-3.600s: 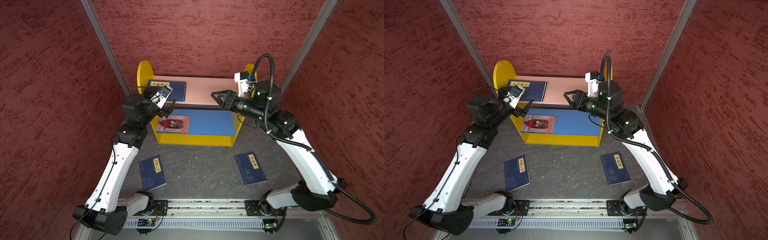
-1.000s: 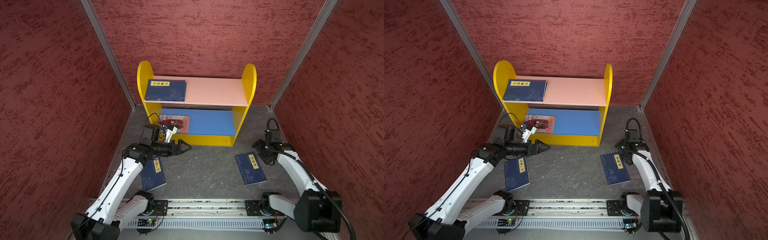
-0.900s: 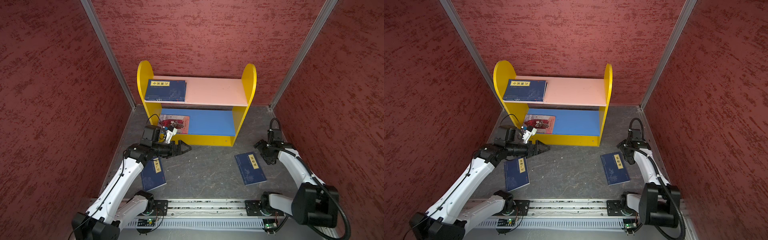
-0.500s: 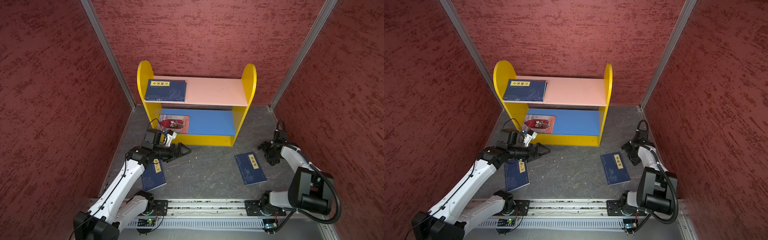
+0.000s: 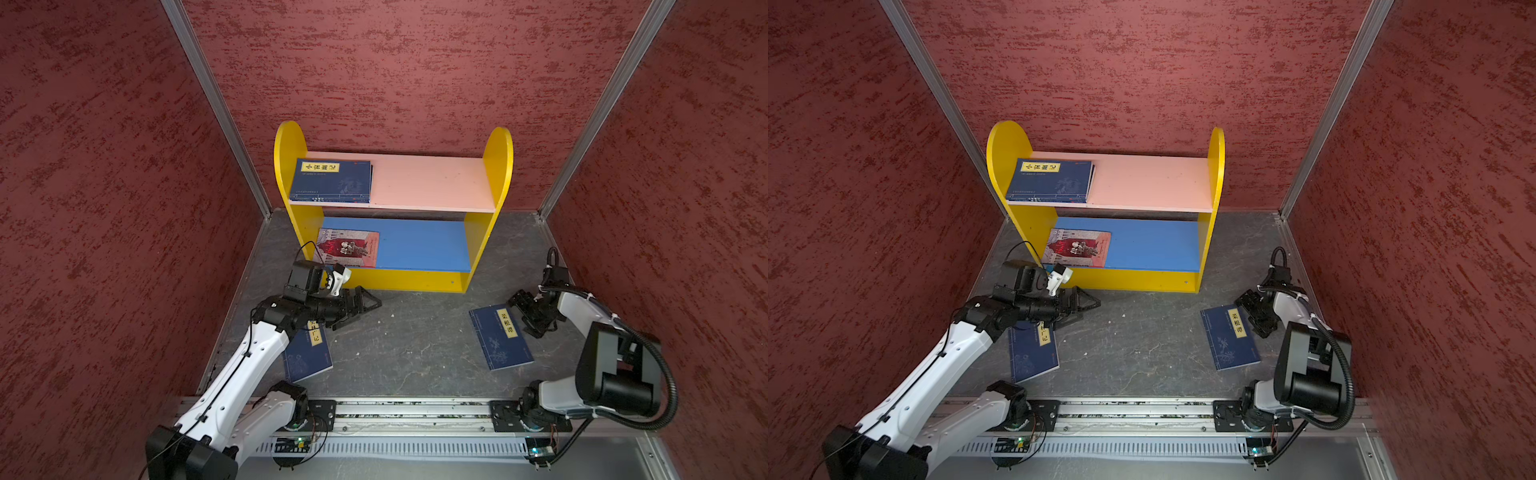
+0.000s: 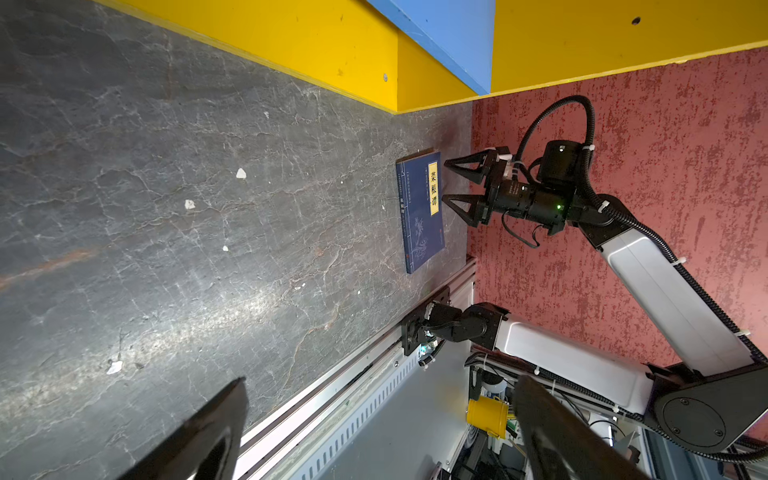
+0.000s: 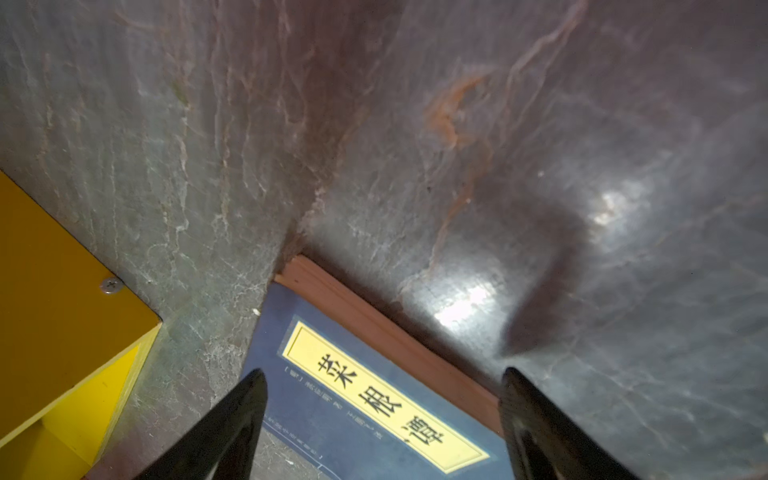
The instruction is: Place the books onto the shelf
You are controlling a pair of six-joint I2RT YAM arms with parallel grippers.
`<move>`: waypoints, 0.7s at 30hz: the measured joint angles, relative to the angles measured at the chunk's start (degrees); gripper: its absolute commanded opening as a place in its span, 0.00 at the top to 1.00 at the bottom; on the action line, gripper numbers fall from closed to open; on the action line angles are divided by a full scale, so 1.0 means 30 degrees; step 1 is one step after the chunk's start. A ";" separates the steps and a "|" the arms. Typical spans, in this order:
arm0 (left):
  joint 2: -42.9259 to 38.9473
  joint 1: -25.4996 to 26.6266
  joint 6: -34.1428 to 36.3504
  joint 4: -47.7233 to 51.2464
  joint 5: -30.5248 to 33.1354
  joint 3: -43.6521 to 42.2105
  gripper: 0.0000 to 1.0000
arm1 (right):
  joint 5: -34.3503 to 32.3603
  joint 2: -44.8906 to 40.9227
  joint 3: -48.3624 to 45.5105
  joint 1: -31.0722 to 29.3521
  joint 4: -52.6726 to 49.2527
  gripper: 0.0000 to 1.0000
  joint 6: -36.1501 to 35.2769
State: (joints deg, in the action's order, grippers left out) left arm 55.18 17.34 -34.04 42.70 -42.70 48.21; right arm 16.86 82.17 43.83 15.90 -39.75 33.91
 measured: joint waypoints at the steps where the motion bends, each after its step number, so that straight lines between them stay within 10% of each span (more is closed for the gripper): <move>1: 0.0000 0.0000 -0.0080 -0.0109 0.0007 -0.0138 0.01 | 0.0044 0.0029 -0.0058 0.0007 -0.0131 0.11 -0.0102; 21: 0.2557 -0.0342 -0.1494 -0.4269 -0.1457 -0.2222 0.01 | 0.3701 -0.1275 -0.2149 -0.3373 0.0415 0.13 0.0357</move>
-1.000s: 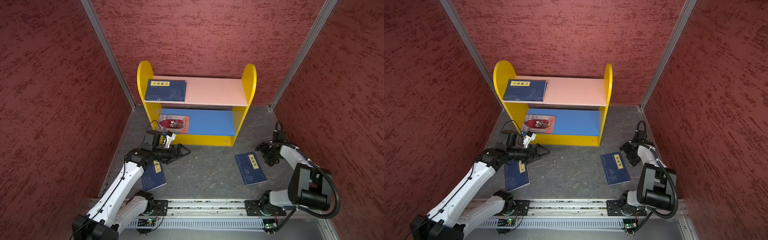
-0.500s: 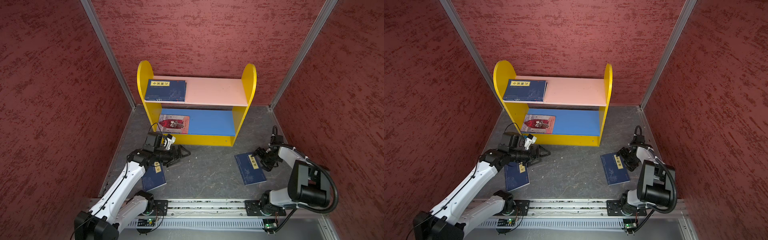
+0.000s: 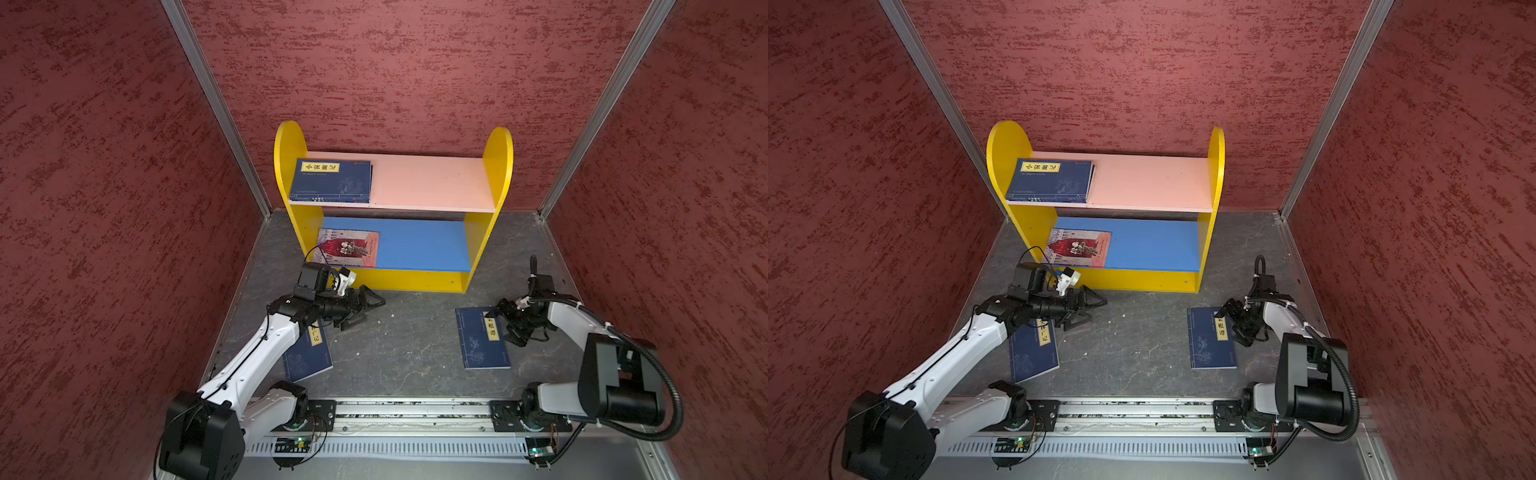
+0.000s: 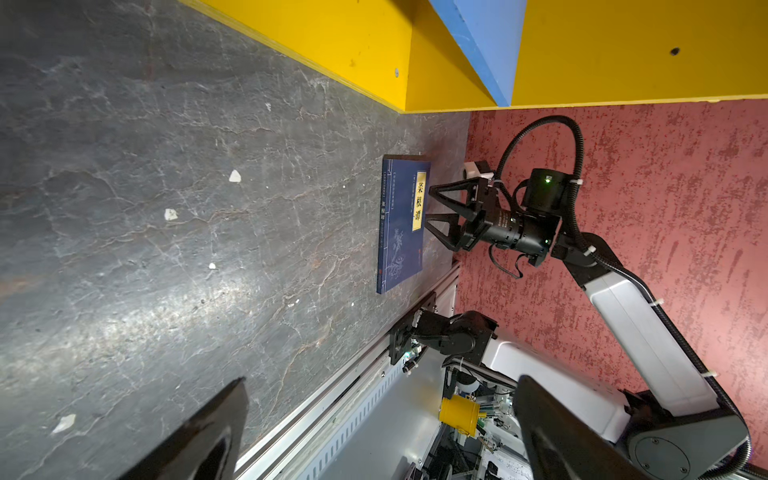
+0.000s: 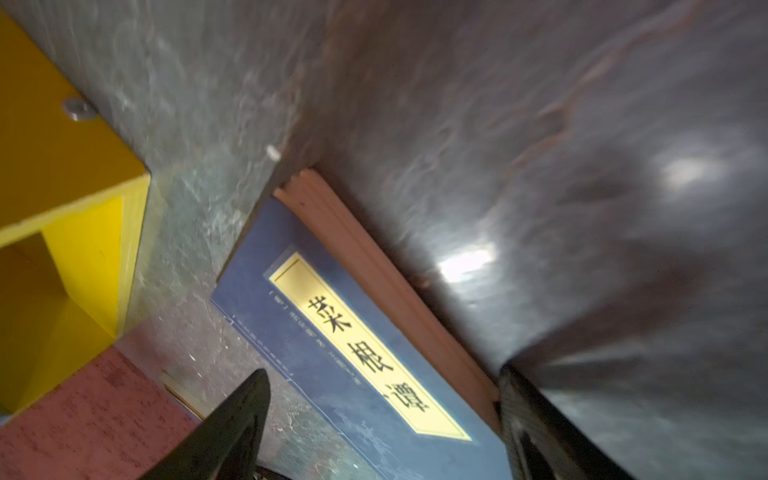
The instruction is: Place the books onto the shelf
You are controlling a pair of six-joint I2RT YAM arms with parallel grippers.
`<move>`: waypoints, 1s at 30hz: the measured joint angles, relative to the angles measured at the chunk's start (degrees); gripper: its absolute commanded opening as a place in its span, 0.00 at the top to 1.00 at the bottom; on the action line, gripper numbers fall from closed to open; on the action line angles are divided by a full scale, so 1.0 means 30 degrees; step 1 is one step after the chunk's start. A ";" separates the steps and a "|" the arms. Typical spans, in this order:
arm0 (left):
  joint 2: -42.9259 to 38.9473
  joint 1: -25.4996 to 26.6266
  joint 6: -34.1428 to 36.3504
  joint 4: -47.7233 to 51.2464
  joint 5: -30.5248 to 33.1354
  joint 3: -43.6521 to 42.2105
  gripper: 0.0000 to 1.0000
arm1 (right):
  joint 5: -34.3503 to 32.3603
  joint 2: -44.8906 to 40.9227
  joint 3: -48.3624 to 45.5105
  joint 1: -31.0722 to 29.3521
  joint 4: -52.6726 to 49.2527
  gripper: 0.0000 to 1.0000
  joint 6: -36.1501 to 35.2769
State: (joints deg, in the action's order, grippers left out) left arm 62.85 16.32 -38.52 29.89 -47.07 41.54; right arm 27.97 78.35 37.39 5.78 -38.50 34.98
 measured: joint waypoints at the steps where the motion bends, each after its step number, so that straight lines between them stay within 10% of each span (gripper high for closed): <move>1: 0.0197 -0.0015 0.0007 -0.0080 0.0015 -0.0036 0.01 | 0.0102 -0.0124 -0.0131 -0.0634 0.0182 0.13 0.0211; 16: 0.4000 0.1421 0.2047 -0.2805 -0.0648 -0.0816 0.01 | -0.2790 -0.2382 -0.1967 -1.0841 0.3883 0.14 0.5515; 30: 0.9355 0.4940 0.6543 -0.4153 0.0874 0.2004 0.01 | -0.6528 -0.5552 -0.4393 -1.1183 0.5668 0.14 0.7104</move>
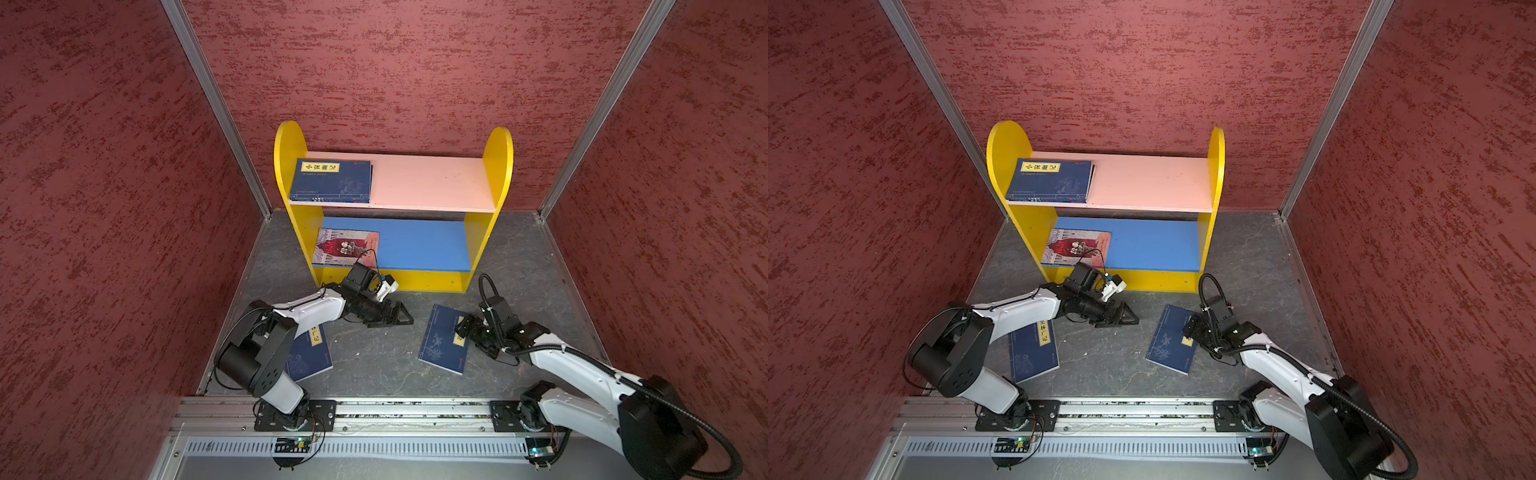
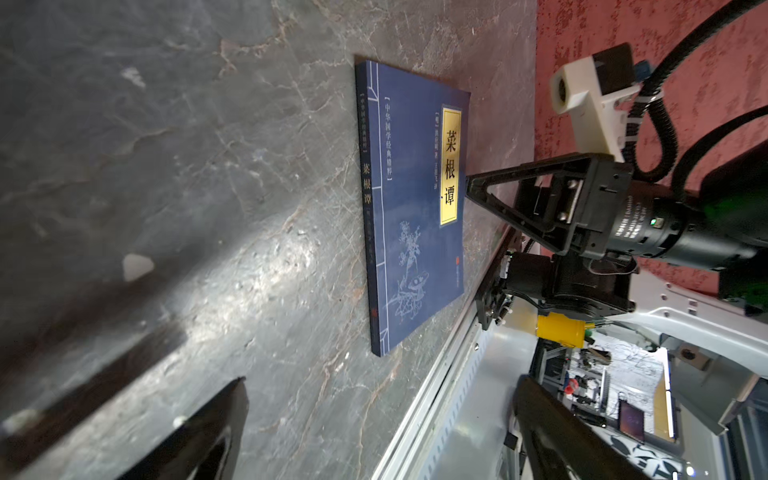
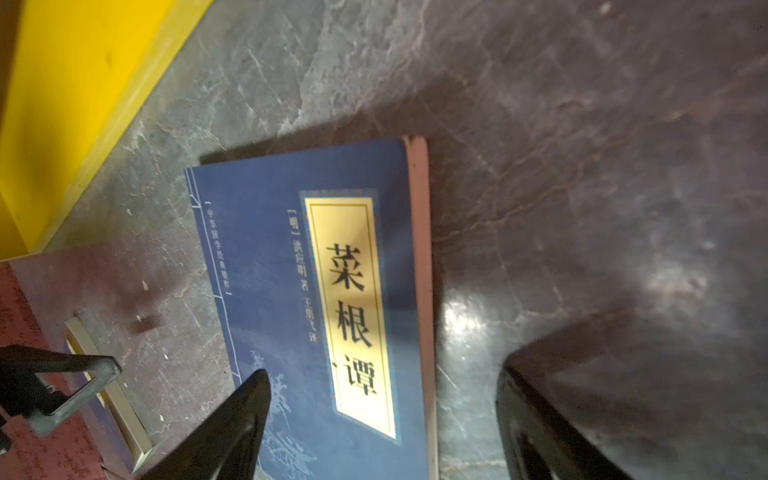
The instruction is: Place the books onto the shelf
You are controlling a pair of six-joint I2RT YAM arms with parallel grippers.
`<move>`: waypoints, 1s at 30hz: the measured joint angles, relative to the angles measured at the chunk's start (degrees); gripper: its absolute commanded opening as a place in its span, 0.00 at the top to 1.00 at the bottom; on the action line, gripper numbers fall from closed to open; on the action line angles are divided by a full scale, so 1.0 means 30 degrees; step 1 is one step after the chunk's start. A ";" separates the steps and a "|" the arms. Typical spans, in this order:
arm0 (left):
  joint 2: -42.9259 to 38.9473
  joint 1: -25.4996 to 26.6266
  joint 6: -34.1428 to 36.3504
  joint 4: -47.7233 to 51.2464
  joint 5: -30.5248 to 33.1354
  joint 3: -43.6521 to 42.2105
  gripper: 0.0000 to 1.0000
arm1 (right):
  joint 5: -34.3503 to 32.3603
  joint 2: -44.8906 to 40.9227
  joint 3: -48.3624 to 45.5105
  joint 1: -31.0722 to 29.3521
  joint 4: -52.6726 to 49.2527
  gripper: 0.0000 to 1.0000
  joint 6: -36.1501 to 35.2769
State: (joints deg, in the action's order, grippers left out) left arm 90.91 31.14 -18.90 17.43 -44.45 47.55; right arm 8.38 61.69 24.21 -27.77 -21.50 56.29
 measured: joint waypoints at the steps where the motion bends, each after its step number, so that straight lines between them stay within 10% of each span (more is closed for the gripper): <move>1: 0.0197 0.0291 0.0102 -0.0204 0.0568 0.0124 0.01 | 0.0087 0.0007 -0.0124 0.0095 0.0437 0.14 -0.0058; 30: -0.0663 -0.0087 -0.5056 -0.4699 0.1756 -0.3504 0.01 | 0.6229 0.6448 0.2076 -0.2324 0.6907 0.16 -0.3213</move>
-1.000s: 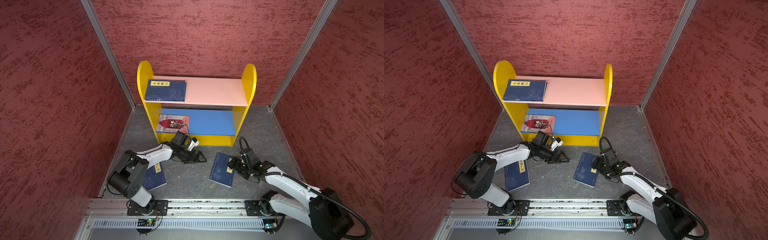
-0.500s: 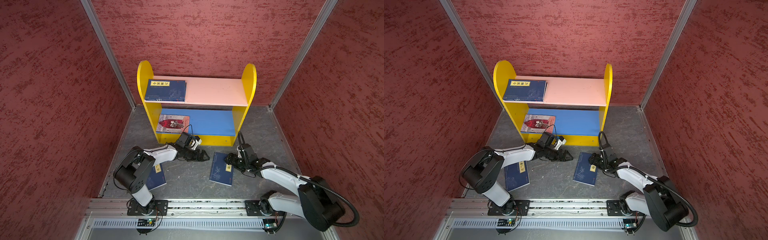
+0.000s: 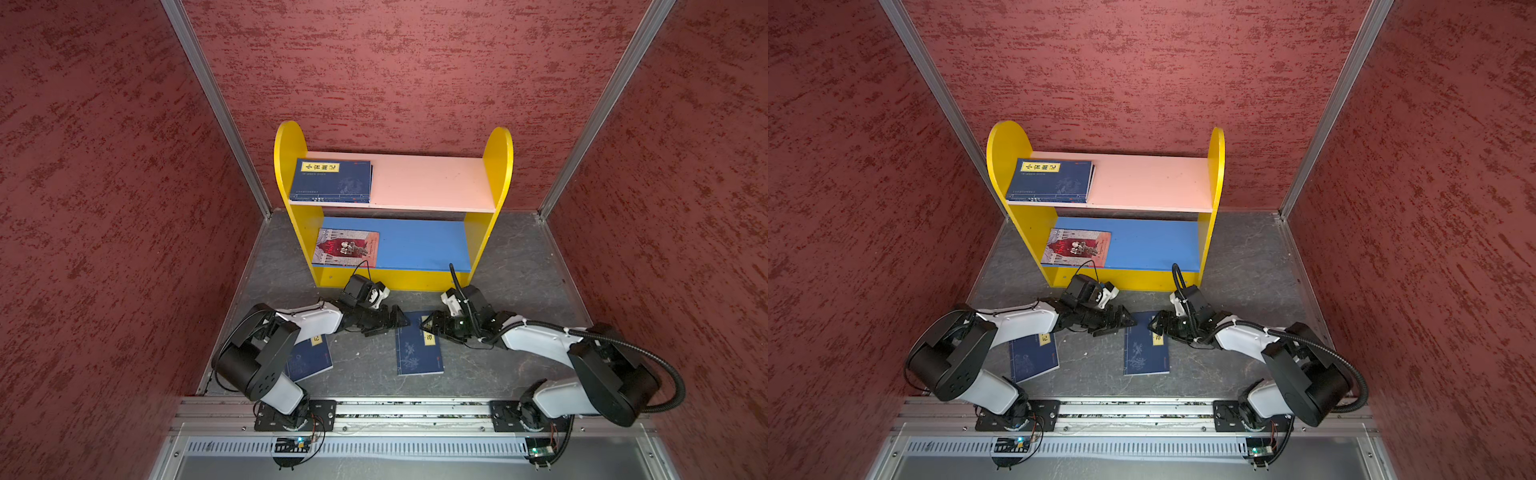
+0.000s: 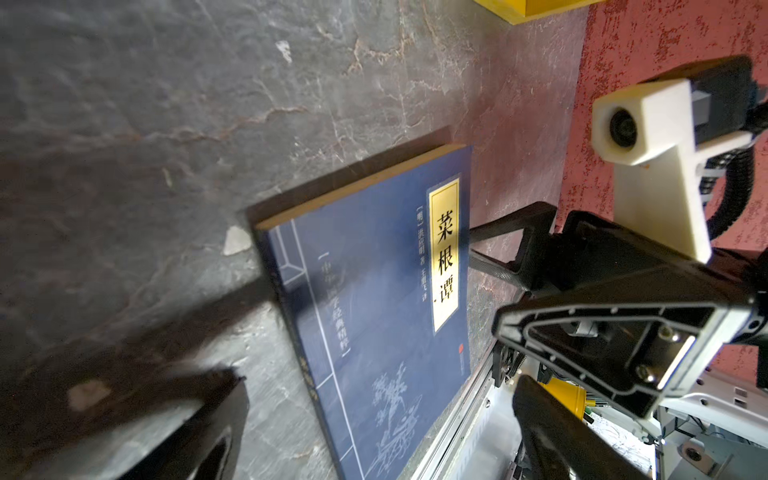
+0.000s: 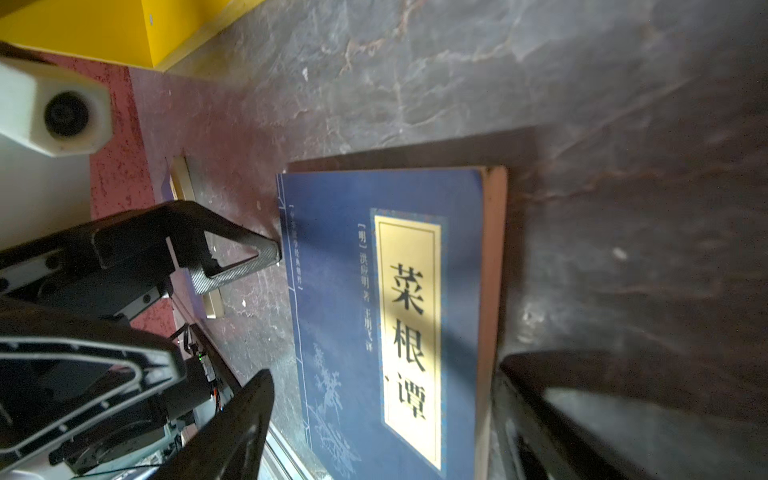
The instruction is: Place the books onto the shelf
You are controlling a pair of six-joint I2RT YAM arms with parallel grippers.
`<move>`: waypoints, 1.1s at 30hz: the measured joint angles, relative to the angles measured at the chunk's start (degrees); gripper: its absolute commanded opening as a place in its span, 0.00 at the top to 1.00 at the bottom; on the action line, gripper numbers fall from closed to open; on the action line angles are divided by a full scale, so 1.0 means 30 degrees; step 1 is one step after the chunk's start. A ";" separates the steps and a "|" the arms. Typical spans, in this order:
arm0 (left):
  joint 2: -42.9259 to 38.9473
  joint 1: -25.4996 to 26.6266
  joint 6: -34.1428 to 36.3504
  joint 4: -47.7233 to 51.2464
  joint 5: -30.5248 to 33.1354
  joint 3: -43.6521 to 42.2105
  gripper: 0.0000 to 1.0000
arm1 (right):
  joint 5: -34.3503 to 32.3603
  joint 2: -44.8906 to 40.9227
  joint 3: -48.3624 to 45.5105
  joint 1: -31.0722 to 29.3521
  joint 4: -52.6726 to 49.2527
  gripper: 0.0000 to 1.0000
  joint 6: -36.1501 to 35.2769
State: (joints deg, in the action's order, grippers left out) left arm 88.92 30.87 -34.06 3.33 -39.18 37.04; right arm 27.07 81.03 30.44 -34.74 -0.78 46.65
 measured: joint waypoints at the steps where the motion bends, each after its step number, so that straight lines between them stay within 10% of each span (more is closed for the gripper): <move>1: 0.0000 -0.0007 -0.0007 0.0007 -0.0124 -0.0022 0.01 | -0.0015 -0.0066 0.0000 0.0000 -0.0153 0.16 0.0036; 13: -0.0153 0.0270 0.1413 0.0685 -0.1049 -0.0277 0.01 | -0.0182 -0.1275 -0.0284 0.0007 -0.2499 0.16 -0.0058; 33: 0.2040 0.1151 0.1450 -0.2004 -0.2936 0.0430 0.01 | 0.2492 0.0976 -0.1260 -0.0583 0.3279 0.17 0.1392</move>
State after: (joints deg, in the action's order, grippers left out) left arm 95.04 34.33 -29.71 -2.68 -47.99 38.33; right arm 34.54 83.96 26.65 -36.49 9.06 50.83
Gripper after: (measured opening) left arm 0.994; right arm 0.824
